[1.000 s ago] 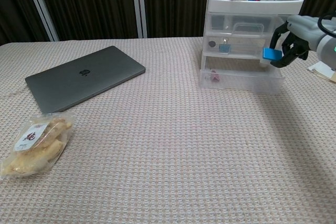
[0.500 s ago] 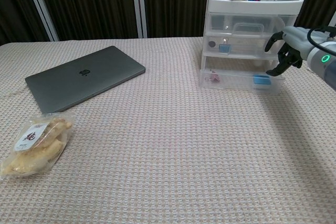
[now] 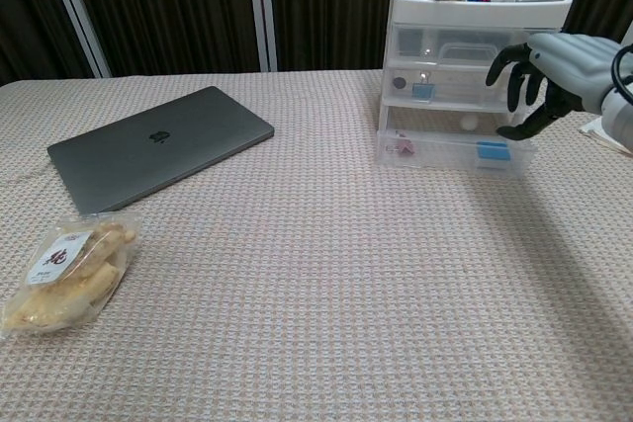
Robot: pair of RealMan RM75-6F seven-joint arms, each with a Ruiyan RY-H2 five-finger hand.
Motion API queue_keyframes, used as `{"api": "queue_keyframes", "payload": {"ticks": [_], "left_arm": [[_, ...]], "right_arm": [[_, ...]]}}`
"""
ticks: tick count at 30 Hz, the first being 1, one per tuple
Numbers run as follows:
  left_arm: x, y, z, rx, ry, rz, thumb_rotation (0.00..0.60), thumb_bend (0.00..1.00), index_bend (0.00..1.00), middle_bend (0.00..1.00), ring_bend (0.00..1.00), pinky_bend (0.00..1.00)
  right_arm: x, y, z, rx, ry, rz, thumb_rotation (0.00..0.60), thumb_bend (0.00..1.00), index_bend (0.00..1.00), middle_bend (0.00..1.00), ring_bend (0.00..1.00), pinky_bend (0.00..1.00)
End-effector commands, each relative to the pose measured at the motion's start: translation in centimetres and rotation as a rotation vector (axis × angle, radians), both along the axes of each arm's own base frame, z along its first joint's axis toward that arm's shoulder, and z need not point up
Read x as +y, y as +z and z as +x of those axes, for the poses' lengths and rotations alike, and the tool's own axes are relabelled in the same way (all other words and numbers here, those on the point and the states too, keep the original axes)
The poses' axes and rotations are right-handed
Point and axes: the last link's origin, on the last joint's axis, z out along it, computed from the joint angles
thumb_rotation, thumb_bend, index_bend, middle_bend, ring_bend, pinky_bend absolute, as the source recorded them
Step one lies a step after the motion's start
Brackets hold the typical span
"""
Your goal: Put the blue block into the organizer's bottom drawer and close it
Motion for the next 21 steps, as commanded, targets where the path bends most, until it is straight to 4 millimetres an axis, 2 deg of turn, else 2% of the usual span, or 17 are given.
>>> {"api": "queue_keyframes", "payload": {"ticks": [1, 4, 7, 11, 14, 18, 21], "left_arm": [[0.0, 0.0, 0.0, 0.0, -0.005, 0.006, 0.6, 0.15, 0.0, 0.0, 0.0, 0.0], [-0.1, 0.0, 0.0, -0.002, -0.009, 0.016, 0.6, 0.15, 0.0, 0.0, 0.0, 0.0], [-0.2, 0.1, 0.1, -0.007, -0.014, 0.024, 0.6, 0.15, 0.0, 0.0, 0.0, 0.0], [-0.2, 0.1, 0.1, -0.006, -0.02, 0.03, 0.6, 0.15, 0.0, 0.0, 0.0, 0.0], [-0.2, 0.1, 0.1, -0.009, -0.021, 0.032, 0.6, 0.15, 0.0, 0.0, 0.0, 0.0], [-0.2, 0.1, 0.0, -0.011, -0.019, 0.031, 0.6, 0.15, 0.0, 0.0, 0.0, 0.0], [-0.1, 0.1, 0.0, -0.017, -0.018, 0.03, 0.6, 0.15, 0.0, 0.0, 0.0, 0.0]], "right_arm": [[2.9, 0.6, -0.5, 0.142, 0.174, 0.033, 0.6, 0.19, 0.33, 0.32, 0.22, 0.32], [3.9, 0.6, -1.3, 0.337, 0.294, 0.055, 0.6, 0.22, 0.31, 0.21, 0.09, 0.2], [4.4, 0.5, -2.1, 0.499, 0.373, 0.07, 0.6, 0.24, 0.25, 0.14, 0.02, 0.14], [4.8, 0.0, -2.7, 0.7, 0.488, 0.064, 0.6, 0.26, 0.16, 0.05, 0.0, 0.1], [5.0, -0.6, -2.9, 0.827, 0.566, 0.051, 0.6, 0.26, 0.14, 0.03, 0.0, 0.1], [5.2, -1.6, -2.7, 0.846, 0.578, 0.047, 0.6, 0.26, 0.13, 0.03, 0.0, 0.1], [5.4, -2.5, -2.5, 0.741, 0.495, 0.067, 0.6, 0.26, 0.12, 0.02, 0.0, 0.1]]}}
